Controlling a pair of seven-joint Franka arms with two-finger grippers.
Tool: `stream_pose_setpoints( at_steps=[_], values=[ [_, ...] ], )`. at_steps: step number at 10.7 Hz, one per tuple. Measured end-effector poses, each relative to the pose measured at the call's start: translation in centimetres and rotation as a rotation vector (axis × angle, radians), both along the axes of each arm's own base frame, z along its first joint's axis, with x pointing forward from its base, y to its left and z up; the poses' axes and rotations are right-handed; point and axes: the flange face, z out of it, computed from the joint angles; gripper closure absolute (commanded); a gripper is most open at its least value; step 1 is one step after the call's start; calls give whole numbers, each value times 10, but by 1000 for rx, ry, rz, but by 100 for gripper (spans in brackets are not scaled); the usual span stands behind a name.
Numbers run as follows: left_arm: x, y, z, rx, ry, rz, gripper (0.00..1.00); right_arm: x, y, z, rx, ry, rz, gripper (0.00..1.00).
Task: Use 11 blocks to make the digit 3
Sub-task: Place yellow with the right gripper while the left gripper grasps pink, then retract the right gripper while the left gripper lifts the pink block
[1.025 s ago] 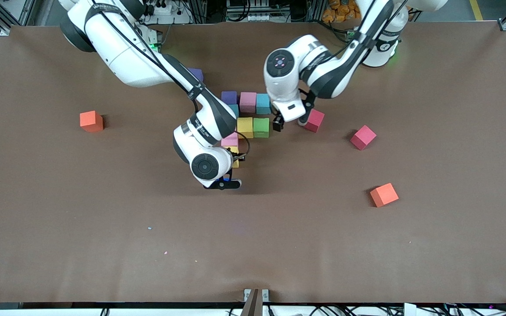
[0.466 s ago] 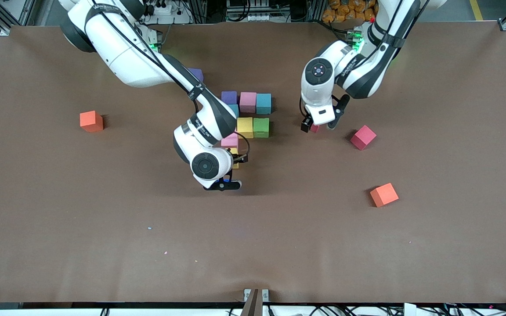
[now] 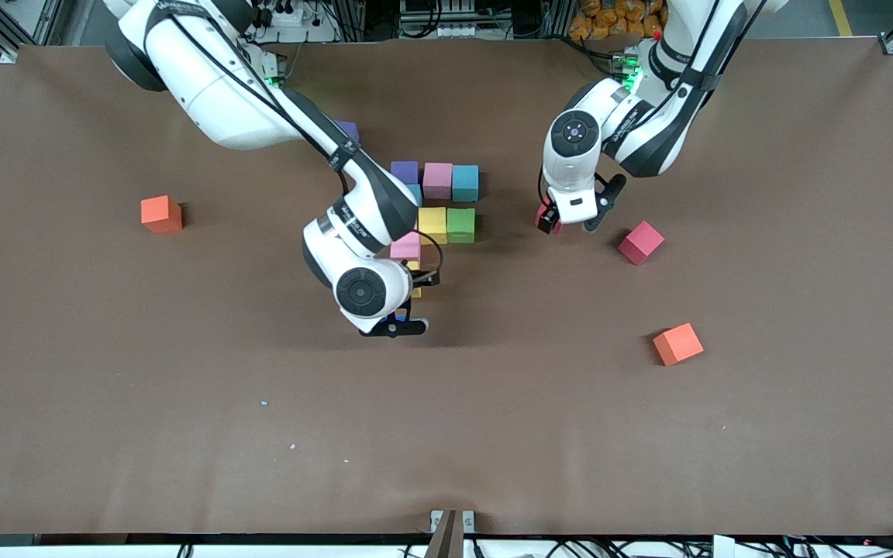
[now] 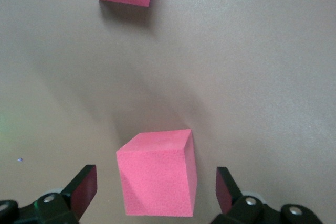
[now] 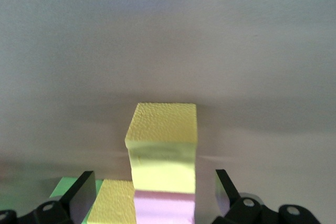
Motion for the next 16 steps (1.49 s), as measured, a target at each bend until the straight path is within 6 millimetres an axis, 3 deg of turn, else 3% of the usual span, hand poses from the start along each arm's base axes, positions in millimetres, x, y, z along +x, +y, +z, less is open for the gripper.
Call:
stream_pose_setpoints(
  at_steps=[3,8,9,12,13,16],
  values=[
    [-3,0,-13,2,18,-1,0,28,-44,50,1,-15,-8,0],
    [-8,-2,-31,0,40,-8,0,63,-168,93,-176,-46,-23,0],
    [-9,-2,-33,0,43,-10,13,65,-198,106,-188,-50,-36,0],
    [-11,-5,-42,-12,45,-12,95,66,-308,140,-245,-61,-139,0],
    [-10,-7,-41,-15,41,-15,100,67,-339,150,-238,-78,-135,0],
    [-6,-24,-35,-50,9,-29,100,57,-414,187,-205,-165,-119,0]
  ],
)
